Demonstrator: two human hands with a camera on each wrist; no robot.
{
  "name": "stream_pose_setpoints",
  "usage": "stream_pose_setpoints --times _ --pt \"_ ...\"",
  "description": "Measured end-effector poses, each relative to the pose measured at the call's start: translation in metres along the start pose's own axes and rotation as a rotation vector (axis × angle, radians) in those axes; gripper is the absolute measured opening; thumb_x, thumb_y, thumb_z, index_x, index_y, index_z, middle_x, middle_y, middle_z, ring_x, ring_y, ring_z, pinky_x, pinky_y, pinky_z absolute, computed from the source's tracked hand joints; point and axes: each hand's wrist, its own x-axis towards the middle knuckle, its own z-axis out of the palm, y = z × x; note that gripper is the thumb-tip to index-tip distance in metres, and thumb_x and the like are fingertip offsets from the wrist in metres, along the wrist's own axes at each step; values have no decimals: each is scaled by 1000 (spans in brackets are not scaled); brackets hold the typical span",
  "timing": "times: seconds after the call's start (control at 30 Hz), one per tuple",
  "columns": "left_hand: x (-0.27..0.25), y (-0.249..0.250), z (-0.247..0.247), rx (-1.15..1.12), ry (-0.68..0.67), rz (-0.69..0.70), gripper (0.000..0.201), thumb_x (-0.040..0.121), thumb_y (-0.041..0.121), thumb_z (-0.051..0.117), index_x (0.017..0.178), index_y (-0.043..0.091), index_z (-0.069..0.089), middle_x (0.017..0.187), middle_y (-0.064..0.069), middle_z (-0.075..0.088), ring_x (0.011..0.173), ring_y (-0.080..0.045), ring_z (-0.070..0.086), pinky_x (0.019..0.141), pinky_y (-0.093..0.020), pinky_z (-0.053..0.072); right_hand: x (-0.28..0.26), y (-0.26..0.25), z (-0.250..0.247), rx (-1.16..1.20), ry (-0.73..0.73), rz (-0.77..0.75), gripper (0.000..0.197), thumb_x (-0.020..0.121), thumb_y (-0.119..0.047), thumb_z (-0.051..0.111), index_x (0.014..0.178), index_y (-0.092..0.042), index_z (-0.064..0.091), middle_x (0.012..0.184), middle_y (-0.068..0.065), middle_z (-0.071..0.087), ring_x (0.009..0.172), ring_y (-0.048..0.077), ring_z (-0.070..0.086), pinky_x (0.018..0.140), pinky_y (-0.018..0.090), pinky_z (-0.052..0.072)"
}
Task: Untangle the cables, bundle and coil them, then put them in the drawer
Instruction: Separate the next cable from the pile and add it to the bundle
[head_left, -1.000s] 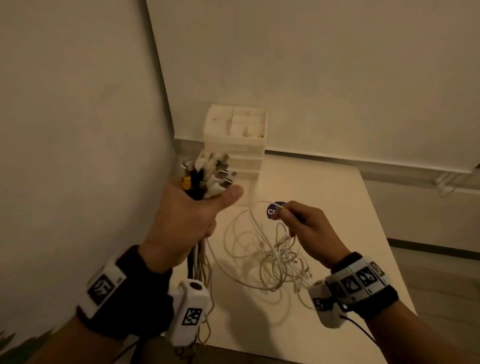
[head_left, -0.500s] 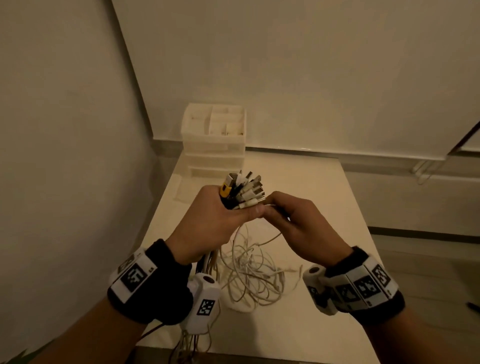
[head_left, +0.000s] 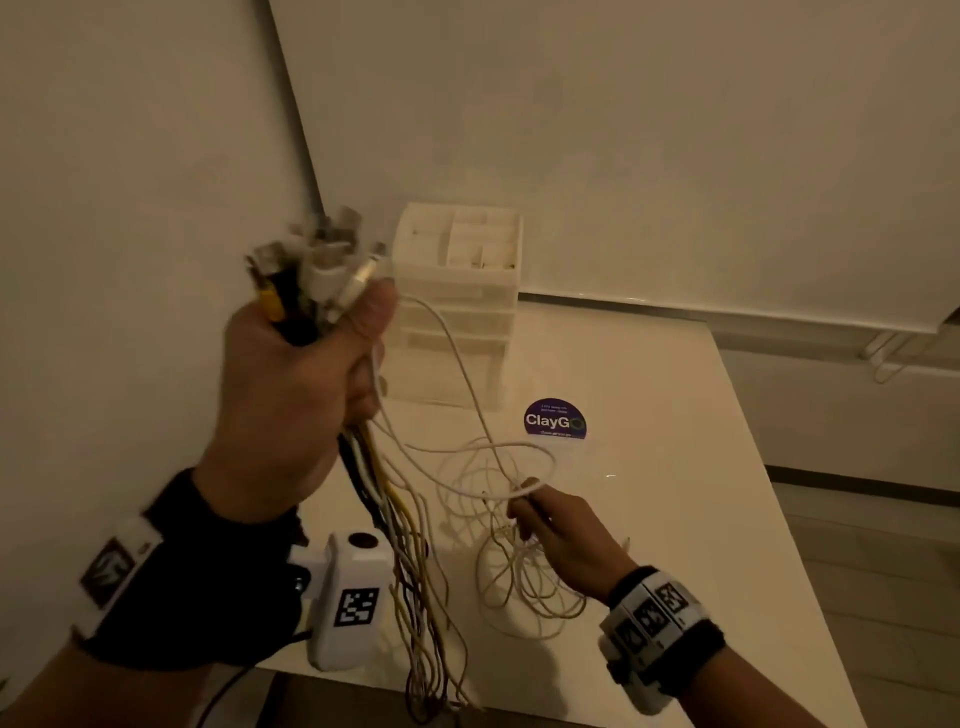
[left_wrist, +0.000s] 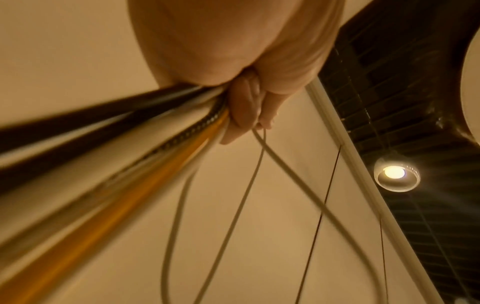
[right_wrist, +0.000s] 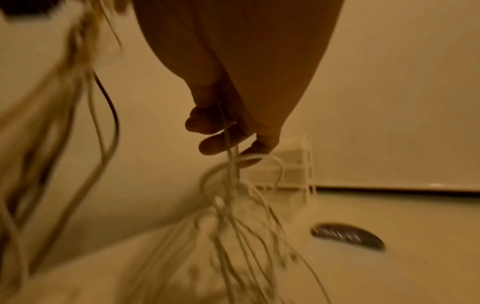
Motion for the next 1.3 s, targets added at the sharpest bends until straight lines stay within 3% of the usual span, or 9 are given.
stream_pose_setpoints --times 0.2,0.3,0.4,0.47,0.6,0.87,1.0,1.13,1.3 --pt "-6 -7 -39 250 131 8 38 85 25 67 68 -3 48 43 1 34 33 -16 27 43 -20 28 21 53 -31 -48 89 207 26 101 -20 45 82 -16 64 71 0 68 67 4 60 73 28 45" --pt "-12 -19 -50 454 190 -66 38 85 24 72 53 19 53 37 8 44 32 -9 37 44 -23 33 30 36 -57 395 319 302 27 100 -21 47 90 -9 69 70 9 63 74 22 62 79 43 51" --pt "-18 -26 -53 643 200 -32 14 80 23 74 72 30 65 57 22 64 57 10 60 62 -13 47 31 4 -79 775 410 262 27 101 -21 44 103 -6 66 65 3 54 68 19 56 87 48 49" --pt "-19 -28 -52 643 234 38 13 77 22 77 86 25 68 77 23 67 72 15 62 70 -1 43 31 -19 -85 609 399 142 25 100 -20 46 106 -8 68 66 -4 58 65 11 55 84 38 50" --pt "-14 -15 -34 569 180 150 15 72 37 73 85 34 67 75 32 67 78 11 65 73 -3 44 33 -51 -87 -262 354 -127 20 92 -18 61 108 -23 73 75 -1 61 67 2 52 65 15 38" --pt "-10 -33 22 602 -304 109 21 71 44 76 90 43 67 83 18 72 79 3 67 71 -18 53 16 -123 -81 -145 224 -343 14 92 -32 58 100 -27 69 75 -6 62 66 7 59 61 14 43" --pt "-11 -50 24 650 -306 128 15 78 33 78 91 34 72 78 24 68 76 4 65 64 -10 46 1 -128 -79 -85 205 -267 29 93 -40 54 100 -18 72 85 -2 70 77 16 66 68 35 52" --pt "-9 -52 17 584 -227 21 12 72 39 76 78 40 66 75 25 67 76 6 64 70 -8 45 -17 -117 -72 104 153 -189 21 99 -17 49 104 -13 69 65 -2 57 58 7 51 60 22 44" --pt "-6 -47 -3 546 -188 -95 15 68 42 71 82 39 67 69 28 68 73 13 62 67 -5 43 -50 -79 -49 197 113 -58 23 100 -22 44 95 -20 66 64 7 53 55 22 47 56 38 43"
